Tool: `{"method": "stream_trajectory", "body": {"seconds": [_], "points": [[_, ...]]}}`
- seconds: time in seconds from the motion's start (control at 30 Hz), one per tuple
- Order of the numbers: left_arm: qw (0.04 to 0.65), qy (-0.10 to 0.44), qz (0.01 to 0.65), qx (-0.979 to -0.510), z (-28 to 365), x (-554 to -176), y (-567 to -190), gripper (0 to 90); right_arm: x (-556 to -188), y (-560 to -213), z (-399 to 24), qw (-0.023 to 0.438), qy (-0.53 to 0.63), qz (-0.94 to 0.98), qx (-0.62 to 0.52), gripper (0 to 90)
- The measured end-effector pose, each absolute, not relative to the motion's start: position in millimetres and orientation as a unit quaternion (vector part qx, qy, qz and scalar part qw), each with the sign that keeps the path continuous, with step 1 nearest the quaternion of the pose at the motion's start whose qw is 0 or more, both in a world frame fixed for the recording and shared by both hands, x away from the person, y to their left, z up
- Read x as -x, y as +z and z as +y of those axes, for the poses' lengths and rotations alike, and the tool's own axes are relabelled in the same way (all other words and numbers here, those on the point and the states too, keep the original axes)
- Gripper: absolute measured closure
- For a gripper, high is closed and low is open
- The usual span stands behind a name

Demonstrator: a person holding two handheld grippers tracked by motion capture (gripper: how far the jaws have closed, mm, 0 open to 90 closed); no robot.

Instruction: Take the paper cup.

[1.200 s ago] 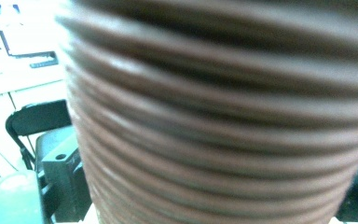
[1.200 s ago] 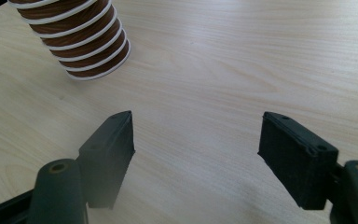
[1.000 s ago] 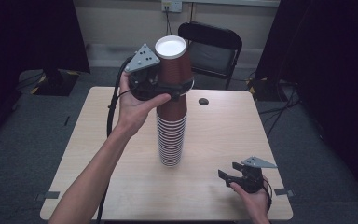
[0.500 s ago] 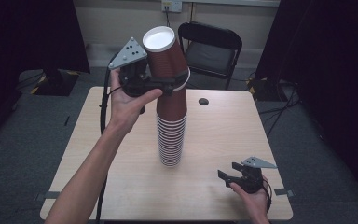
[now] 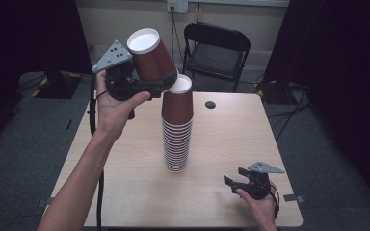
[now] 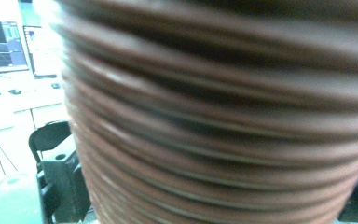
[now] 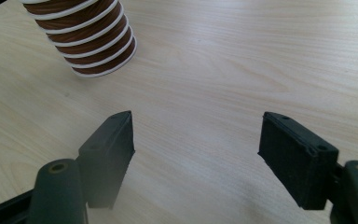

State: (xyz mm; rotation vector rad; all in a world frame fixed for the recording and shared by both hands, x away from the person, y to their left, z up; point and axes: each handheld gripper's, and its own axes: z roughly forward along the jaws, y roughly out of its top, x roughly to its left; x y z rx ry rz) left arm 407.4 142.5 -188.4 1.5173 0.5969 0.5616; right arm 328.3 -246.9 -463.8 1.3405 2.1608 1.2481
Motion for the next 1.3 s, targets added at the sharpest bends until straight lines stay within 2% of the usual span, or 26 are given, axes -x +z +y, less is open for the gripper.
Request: {"method": "stream_trajectory", "body": {"seconds": [0.7,0.87,1.3], "points": [[0.623,0.251,0.304,-0.675,187.8,-399.6,-211.3,10.9,-328.2,-463.8,-245.2,0.153,0.436,0.755,-0.465,26.4],[0.617,0.239,0.322,-0.677,194.6,-396.4,-222.6,11.3,-328.1,-463.7,-243.8,0.153,0.436,0.757,-0.462,26.4],[0.62,0.203,0.318,-0.689,203.9,-381.3,-260.2,11.1,-326.2,-462.4,-241.8,0.152,0.44,0.759,-0.456,29.4]]}}
